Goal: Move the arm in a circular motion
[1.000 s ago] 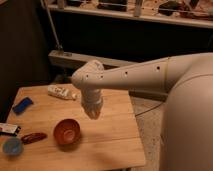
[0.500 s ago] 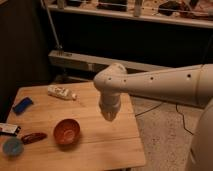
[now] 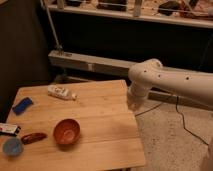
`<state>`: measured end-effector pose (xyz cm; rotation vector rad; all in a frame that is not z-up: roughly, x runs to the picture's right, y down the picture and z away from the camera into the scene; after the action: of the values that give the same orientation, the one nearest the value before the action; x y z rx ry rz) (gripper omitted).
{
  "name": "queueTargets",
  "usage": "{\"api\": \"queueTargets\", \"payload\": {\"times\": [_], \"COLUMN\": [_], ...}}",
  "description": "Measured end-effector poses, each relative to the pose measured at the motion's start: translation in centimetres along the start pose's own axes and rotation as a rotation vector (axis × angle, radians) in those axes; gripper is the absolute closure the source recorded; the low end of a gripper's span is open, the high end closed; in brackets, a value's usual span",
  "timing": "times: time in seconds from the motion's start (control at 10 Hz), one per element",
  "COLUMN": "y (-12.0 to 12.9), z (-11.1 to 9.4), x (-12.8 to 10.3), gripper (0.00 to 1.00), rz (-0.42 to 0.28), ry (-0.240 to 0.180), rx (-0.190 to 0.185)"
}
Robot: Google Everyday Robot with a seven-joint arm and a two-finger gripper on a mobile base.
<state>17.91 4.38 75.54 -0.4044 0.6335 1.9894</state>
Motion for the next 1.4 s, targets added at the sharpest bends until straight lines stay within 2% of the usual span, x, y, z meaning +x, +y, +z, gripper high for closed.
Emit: {"api": "queueTargets", "payload": {"times": [0.1,0.3,0.4,0.5,0.6,0.7,0.8,0.9,1.0,1.1,1.2,1.4], "y": [1.0,6.0,8.4,12.1,16.7,19.7,24.3,27.8,31.8,34.3,37.7,42.1], "z": [-0.6,-2.5,-3.0,-3.5,-3.8,-3.9,-3.9,-3.8,-3.6,-3.5,-3.6,-4.0], "x": [-2.3,-7.9,-9.2,-10.5,-11.3,-11.3,-10.5,-9.4,-7.4,-5.8,-3.4,1.5], "gripper": [0.91,0.91,0.91,0.91,0.91,0.91,0.91,0.91,0.91,0.91,0.91,0.91], "rz": [-0.018,-0.103,-0.142,-0.196,-0.265,-0.316,-0.402,-0.472,-0.560,-0.622,-0.720,-0.905], "ry": [-0.011,-0.030,-0.029,-0.031,-0.036,-0.039,-0.039,-0.030,-0.009,0.007,0.019,0.035], "rx": [0.011,0.059,0.080,0.095,0.101,0.095,0.076,0.037,-0.030,-0.072,-0.122,-0.158]}}
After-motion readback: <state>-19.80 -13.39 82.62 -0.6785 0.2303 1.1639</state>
